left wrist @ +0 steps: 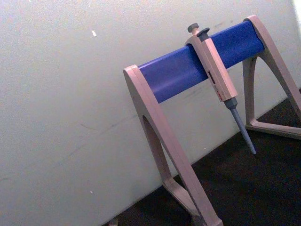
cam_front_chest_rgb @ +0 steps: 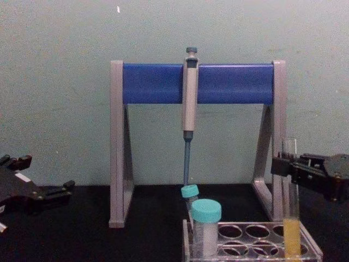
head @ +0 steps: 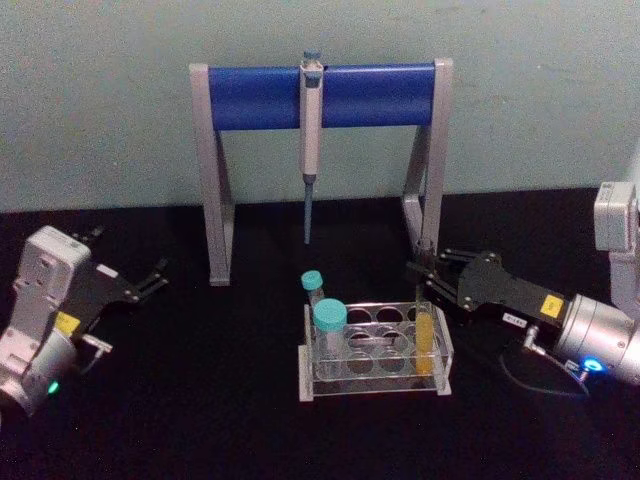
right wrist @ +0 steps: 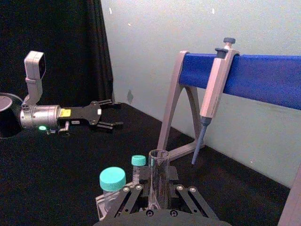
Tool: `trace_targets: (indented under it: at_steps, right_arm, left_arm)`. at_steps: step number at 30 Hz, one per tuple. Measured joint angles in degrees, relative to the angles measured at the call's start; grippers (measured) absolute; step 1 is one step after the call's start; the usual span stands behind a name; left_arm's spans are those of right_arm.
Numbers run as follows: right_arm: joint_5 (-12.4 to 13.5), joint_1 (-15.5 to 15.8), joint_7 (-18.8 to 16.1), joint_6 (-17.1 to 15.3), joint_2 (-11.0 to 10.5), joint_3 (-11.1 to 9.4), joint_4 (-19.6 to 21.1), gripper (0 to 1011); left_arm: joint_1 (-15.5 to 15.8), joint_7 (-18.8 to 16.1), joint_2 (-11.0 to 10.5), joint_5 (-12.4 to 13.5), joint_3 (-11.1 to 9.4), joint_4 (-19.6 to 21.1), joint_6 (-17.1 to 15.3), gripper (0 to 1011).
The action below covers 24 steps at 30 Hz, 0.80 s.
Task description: Pick up the test tube from the test tube rack, shake it, then place it back into the test tube rack.
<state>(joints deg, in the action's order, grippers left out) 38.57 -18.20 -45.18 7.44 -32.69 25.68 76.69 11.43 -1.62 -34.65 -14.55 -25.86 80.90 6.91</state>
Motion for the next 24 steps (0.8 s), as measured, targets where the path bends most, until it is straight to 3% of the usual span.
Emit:
trace_targets:
  at_steps: [24]
  right_arm:
    - [-0.98,-0.41,0.77,-0.99,0.12,0.51,-0.99,238]
  left_arm:
    - [0.0,0.0,0.0,0.0,0.0,0.0,0.0,1001]
